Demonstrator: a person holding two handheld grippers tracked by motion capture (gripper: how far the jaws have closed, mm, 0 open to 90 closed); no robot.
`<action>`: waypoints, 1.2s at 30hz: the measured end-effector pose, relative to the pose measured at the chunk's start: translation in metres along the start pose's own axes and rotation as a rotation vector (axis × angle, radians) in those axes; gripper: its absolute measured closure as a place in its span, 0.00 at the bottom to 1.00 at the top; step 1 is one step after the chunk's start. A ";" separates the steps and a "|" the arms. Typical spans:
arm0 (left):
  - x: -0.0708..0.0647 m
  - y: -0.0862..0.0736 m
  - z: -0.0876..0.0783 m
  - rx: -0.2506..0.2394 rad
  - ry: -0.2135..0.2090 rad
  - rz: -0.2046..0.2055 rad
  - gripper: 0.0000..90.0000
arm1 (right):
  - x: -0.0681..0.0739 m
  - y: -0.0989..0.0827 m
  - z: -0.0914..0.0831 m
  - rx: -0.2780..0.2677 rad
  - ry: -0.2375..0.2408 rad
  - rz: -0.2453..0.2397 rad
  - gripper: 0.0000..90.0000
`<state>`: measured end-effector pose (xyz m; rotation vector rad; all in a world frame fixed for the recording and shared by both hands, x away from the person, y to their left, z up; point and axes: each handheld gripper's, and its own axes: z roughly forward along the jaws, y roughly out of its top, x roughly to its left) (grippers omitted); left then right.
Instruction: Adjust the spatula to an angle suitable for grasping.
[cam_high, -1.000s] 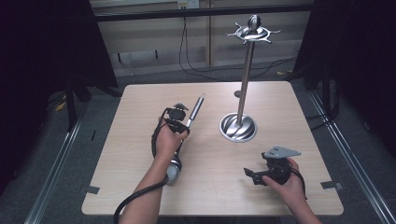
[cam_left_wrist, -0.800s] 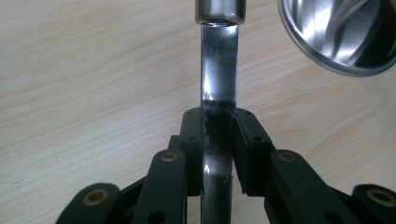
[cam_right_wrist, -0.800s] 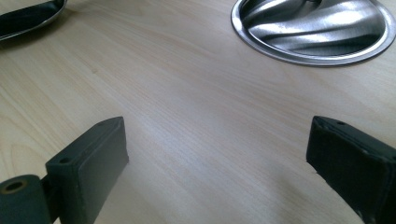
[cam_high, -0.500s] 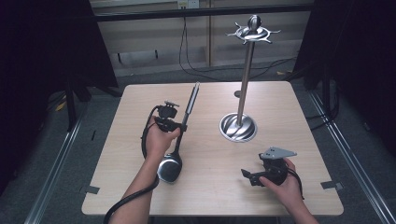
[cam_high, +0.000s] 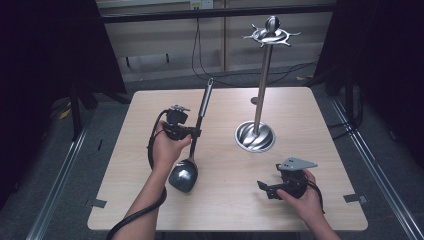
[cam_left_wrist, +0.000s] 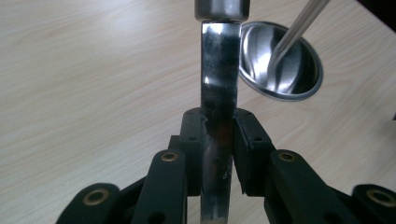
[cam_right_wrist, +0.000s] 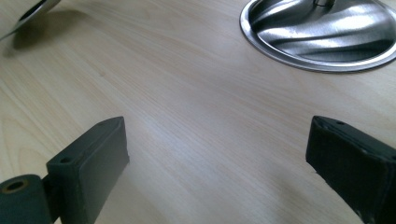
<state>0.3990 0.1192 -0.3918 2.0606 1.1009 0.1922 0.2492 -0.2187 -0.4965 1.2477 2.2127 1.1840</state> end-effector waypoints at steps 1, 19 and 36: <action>0.001 0.001 -0.004 0.020 -0.006 0.037 0.84 | 0.000 0.000 0.000 -0.002 0.004 0.005 0.06; -0.035 -0.002 -0.022 -0.081 -0.049 0.081 0.83 | 0.039 0.037 0.009 -0.173 0.086 0.112 0.20; -0.069 -0.007 -0.026 -0.111 -0.083 0.101 0.83 | 0.079 0.078 0.033 -0.243 0.142 0.116 0.60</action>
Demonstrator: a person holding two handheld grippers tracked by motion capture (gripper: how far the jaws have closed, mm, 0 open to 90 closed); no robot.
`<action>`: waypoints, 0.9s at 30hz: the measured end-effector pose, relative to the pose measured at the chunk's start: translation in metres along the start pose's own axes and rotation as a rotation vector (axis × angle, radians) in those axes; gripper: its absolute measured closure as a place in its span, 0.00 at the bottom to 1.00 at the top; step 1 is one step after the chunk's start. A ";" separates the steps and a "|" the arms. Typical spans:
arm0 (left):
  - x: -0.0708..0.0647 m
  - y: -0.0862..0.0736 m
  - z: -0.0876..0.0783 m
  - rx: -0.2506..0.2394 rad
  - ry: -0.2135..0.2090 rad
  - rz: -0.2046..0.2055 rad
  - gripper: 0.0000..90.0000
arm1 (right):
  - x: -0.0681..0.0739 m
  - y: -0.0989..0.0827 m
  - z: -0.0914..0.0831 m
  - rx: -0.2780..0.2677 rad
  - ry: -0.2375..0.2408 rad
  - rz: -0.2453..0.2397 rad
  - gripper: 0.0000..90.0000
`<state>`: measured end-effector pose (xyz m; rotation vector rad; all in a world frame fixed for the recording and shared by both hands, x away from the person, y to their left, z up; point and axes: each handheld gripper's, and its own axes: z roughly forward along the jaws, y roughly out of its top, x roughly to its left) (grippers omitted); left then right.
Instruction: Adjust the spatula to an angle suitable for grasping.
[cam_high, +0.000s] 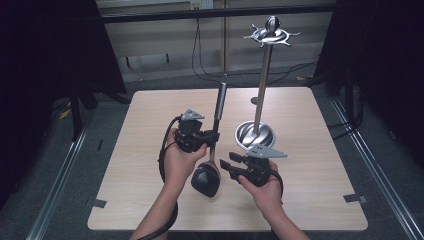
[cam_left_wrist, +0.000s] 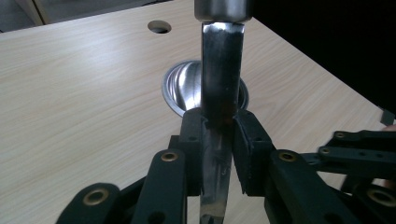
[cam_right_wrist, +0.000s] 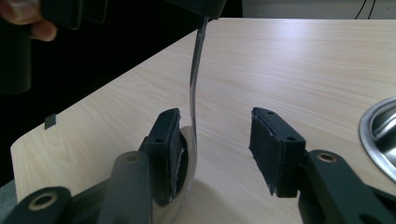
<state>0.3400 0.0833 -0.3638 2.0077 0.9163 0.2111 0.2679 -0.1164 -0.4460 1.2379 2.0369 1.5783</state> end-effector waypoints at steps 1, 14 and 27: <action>-0.001 0.000 0.000 -0.006 -0.001 -0.001 0.83 | 0.000 0.001 0.003 -0.003 0.009 0.011 0.62; -0.014 -0.002 0.007 -0.022 -0.037 -0.006 0.83 | -0.002 -0.006 0.026 0.005 0.017 0.045 0.84; -0.017 -0.002 0.005 -0.081 -0.109 -0.015 0.82 | 0.000 0.003 0.018 -0.022 0.015 -0.032 0.98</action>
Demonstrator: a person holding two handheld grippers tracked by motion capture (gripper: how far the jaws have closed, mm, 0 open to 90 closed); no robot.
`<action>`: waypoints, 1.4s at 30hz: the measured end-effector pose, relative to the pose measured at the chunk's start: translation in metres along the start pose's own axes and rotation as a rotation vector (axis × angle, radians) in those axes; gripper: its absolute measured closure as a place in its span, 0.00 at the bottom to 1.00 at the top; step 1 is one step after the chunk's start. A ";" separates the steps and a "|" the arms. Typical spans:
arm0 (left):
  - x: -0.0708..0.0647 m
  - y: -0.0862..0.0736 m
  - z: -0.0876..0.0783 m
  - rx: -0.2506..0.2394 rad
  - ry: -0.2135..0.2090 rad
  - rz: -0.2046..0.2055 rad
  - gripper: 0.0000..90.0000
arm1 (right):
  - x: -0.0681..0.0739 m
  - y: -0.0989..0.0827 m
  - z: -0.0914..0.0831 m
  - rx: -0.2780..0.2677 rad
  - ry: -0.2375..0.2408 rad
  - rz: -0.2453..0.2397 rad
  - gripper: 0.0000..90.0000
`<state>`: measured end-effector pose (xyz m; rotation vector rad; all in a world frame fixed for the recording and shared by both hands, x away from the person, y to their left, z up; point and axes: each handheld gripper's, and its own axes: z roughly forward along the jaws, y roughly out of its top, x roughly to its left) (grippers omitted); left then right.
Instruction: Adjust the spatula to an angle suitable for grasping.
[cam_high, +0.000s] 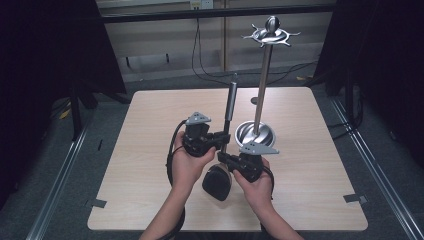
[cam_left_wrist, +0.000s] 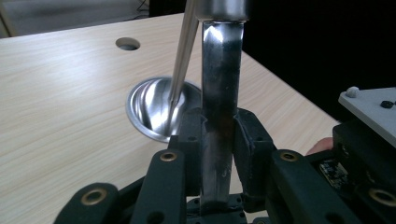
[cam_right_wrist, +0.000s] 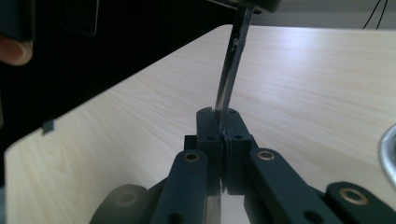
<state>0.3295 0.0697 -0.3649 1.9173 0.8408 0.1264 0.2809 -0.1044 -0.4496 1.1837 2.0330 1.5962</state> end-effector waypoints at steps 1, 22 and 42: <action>0.000 0.000 -0.001 -0.004 -0.005 0.002 0.82 | -0.001 0.000 -0.001 0.003 -0.004 -0.024 0.98; 0.032 -0.024 -0.021 -0.126 0.076 -0.002 0.29 | -0.019 0.003 -0.021 -0.021 -0.023 -0.125 0.98; 0.079 -0.077 -0.025 -0.044 0.221 -0.036 0.19 | -0.030 0.017 -0.033 -0.042 -0.005 -0.155 0.98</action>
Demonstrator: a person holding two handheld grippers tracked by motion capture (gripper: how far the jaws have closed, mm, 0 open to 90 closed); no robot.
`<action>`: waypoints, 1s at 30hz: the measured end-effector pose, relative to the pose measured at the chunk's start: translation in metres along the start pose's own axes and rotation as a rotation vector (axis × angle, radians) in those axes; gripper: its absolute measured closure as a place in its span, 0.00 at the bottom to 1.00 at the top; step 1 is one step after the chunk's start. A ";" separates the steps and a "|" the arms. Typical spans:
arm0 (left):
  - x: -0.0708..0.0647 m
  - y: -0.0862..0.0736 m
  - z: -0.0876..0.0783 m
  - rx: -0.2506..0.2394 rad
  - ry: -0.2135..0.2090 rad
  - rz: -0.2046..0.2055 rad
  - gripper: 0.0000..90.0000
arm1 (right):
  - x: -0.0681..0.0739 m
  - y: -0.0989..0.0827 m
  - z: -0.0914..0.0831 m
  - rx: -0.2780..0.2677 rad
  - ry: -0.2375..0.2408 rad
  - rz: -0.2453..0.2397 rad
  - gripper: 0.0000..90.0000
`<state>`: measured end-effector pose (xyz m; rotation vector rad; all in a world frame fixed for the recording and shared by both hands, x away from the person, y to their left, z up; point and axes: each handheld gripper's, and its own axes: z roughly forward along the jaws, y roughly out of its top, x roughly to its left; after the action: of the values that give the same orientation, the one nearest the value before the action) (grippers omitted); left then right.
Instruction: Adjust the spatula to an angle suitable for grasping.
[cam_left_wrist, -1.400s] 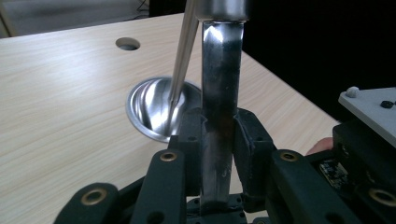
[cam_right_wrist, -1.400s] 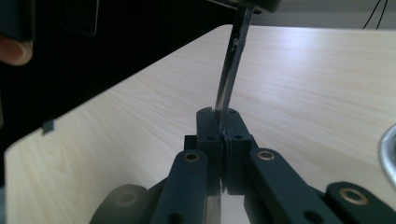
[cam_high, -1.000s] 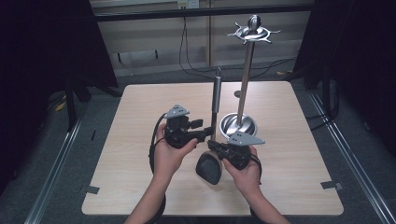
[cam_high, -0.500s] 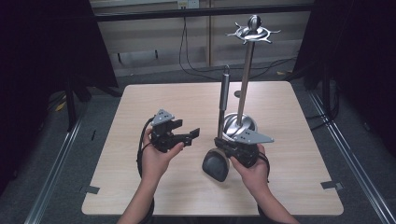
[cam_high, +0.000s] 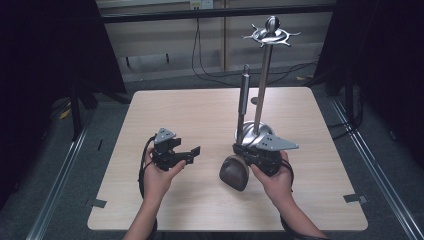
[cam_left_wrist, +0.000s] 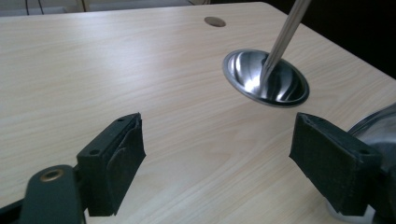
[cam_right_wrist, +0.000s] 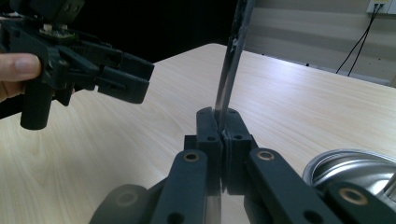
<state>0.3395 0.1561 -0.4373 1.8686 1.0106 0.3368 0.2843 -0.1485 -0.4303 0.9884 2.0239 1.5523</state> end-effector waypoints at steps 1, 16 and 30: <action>0.001 -0.002 0.000 0.001 -0.001 -0.005 0.19 | 0.000 0.000 0.000 0.000 -0.004 -0.002 0.98; 0.017 -0.023 0.004 0.033 0.051 -0.023 0.14 | -0.004 0.010 -0.004 -0.019 -0.001 -0.018 0.98; 0.015 -0.023 0.002 0.025 0.052 -0.014 0.14 | -0.010 0.022 -0.007 -0.050 -0.010 -0.009 0.98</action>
<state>0.3386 0.1710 -0.4600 1.8830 1.0664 0.3676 0.2922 -0.1578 -0.4085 0.9647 1.9702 1.5819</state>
